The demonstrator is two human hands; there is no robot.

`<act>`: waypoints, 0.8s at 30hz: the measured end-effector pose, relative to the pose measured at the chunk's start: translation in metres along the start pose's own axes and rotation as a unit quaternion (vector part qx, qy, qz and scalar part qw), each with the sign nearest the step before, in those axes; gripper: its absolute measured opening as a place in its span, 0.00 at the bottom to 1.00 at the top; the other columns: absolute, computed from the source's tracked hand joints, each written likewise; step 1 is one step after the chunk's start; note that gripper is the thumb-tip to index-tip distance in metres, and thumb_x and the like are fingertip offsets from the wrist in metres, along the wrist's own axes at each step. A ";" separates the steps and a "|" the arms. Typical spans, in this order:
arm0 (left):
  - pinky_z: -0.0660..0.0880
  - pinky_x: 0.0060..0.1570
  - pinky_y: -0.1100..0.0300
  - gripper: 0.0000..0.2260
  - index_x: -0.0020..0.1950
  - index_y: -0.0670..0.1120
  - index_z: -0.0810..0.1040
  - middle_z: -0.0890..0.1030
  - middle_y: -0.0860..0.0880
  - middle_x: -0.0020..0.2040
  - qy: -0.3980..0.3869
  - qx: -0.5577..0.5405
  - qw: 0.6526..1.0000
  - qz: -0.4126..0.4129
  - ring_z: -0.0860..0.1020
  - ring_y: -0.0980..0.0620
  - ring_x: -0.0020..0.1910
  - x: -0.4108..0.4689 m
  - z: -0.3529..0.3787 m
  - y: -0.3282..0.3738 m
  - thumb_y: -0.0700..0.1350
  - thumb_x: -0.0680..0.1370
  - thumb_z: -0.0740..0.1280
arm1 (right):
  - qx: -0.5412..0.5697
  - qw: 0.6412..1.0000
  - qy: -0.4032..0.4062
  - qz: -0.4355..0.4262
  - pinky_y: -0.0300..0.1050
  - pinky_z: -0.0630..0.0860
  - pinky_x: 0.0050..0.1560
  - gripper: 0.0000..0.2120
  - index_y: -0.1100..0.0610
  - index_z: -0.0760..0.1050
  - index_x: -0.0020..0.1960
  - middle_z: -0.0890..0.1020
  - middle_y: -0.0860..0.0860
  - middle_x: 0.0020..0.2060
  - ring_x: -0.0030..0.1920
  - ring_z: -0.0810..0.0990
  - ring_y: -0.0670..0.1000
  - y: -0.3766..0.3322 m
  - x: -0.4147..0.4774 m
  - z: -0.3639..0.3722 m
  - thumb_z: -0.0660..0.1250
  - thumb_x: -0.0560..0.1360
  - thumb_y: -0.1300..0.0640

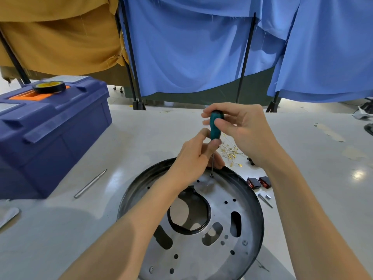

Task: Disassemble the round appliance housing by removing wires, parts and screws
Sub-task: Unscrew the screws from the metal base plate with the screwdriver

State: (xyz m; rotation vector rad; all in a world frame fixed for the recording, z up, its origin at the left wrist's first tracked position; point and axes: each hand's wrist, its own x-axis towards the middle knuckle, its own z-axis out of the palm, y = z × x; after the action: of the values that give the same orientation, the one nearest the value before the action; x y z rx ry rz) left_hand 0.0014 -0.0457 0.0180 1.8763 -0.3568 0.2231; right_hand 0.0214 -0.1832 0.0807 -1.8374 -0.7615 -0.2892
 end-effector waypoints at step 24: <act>0.80 0.49 0.49 0.09 0.53 0.45 0.70 0.84 0.46 0.36 0.017 0.031 0.999 -0.015 0.83 0.52 0.38 0.000 0.001 0.002 0.50 0.80 0.62 | -0.001 1.000 0.010 0.012 0.38 0.78 0.55 0.11 0.50 0.81 0.52 0.82 0.47 0.50 0.51 0.82 0.44 -0.001 0.000 0.001 0.70 0.74 0.63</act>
State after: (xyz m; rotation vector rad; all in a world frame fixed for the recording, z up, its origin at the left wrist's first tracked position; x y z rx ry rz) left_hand 0.0010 -0.0468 0.0194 1.9364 -0.3017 0.2471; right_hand 0.0206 -0.1822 0.0808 -1.8414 -0.7245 -0.2930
